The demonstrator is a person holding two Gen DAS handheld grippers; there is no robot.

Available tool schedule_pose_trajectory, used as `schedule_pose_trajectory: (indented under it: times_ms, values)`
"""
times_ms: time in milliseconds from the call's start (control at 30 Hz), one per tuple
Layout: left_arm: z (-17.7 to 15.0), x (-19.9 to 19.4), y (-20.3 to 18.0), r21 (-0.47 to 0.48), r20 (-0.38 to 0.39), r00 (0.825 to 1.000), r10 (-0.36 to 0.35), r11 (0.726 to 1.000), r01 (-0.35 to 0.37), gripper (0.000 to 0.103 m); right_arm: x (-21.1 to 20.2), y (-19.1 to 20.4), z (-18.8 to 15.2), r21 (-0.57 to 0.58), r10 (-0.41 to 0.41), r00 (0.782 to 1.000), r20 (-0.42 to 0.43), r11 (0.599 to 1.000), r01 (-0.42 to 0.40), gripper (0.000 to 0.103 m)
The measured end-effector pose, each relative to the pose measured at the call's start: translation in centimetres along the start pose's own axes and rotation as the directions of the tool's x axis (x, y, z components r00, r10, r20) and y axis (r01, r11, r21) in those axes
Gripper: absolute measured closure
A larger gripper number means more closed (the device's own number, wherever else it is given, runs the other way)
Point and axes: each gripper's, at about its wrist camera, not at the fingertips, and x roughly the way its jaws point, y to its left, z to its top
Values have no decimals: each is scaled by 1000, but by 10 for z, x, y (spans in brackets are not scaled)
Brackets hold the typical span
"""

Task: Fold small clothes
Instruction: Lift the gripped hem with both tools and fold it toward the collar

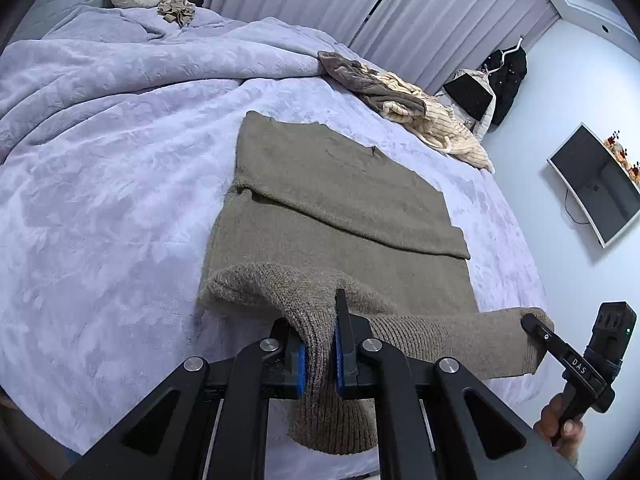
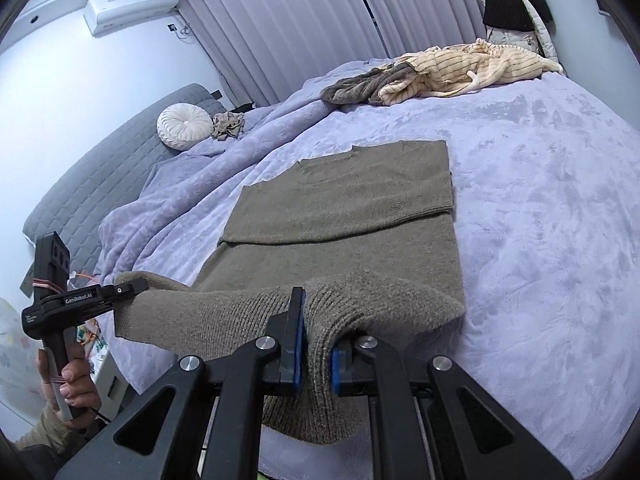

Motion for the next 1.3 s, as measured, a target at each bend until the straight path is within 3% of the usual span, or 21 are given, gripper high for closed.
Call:
schedule_pose_trajectory:
  times_ms: [167,533,700,1300]
  values:
    - [6,0,6,-51,5,1000,0,999,0,92,2,6,10,-11,-19,1000,14,1000,20,92]
    - [21,11,-21,66,20,988,155,985,-156,92,16,11,26,-35,-75,997,6,997,75,92]
    - [30,18,-24,72,12,979,204,976,-204,92,24,14,36,-36,-102,995,-3,994,102,92]
    - [67,62,-18,60,-53,966,255,966,-252,92,69,15,72,-41,-200,978,-56,979,198,92]
